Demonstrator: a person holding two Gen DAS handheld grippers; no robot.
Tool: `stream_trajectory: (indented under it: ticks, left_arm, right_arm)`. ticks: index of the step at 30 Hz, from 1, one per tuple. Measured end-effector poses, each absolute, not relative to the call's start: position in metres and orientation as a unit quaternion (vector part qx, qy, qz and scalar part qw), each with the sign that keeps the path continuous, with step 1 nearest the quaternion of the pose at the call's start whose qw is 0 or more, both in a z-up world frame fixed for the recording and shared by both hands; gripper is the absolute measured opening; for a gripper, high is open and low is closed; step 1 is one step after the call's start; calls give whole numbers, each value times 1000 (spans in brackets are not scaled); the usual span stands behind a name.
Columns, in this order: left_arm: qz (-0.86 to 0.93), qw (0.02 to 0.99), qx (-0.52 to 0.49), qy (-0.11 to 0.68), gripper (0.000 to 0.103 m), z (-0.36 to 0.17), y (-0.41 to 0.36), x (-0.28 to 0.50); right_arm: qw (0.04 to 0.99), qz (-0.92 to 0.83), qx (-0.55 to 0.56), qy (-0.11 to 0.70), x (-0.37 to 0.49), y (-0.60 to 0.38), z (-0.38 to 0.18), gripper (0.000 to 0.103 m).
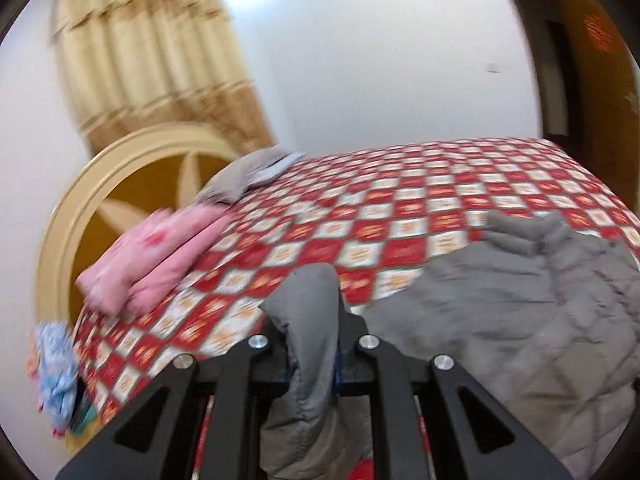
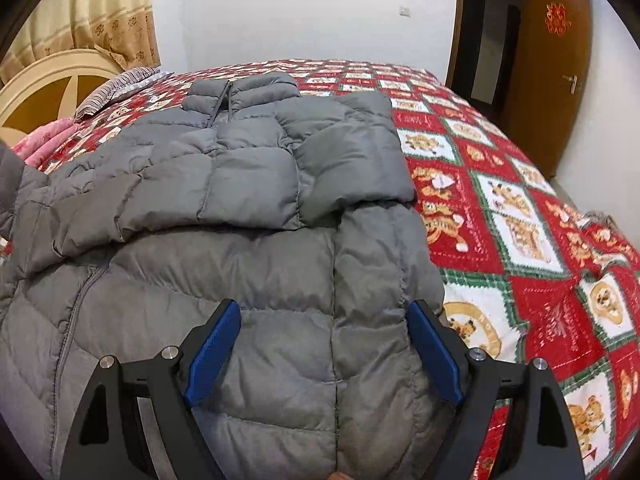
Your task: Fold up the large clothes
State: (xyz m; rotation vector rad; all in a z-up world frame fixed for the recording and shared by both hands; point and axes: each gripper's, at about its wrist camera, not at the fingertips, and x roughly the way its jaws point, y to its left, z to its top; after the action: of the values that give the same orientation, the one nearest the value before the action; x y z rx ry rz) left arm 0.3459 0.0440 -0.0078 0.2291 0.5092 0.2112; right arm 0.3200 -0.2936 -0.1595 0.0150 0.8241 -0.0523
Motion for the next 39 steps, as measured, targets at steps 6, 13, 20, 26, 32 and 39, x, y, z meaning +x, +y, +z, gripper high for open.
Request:
stream_trajectory:
  ticks: [6, 13, 20, 26, 32, 39]
  left_arm:
    - [2, 959, 131, 251, 14, -22, -65, 359]
    - [-73, 951, 147, 261, 29, -44, -148, 364]
    - [-75, 955, 183, 223, 103, -55, -168, 346]
    - [-49, 957, 159, 239, 103, -58, -129, 354]
    - [18, 954, 124, 271, 103, -81, -60, 364]
    - [70, 944, 85, 310, 103, -111, -14, 373]
  right_arm:
    - [915, -27, 40, 401, 317, -302, -162, 85]
    - [917, -33, 47, 395, 314, -304, -163, 85]
    - [917, -30, 56, 393, 313, -306, -165, 85]
    - [916, -28, 59, 396, 314, -307, -166, 86]
    - [904, -13, 79, 420, 320, -310, -152, 86]
    - [895, 79, 156, 411, 342, -281, -97, 86]
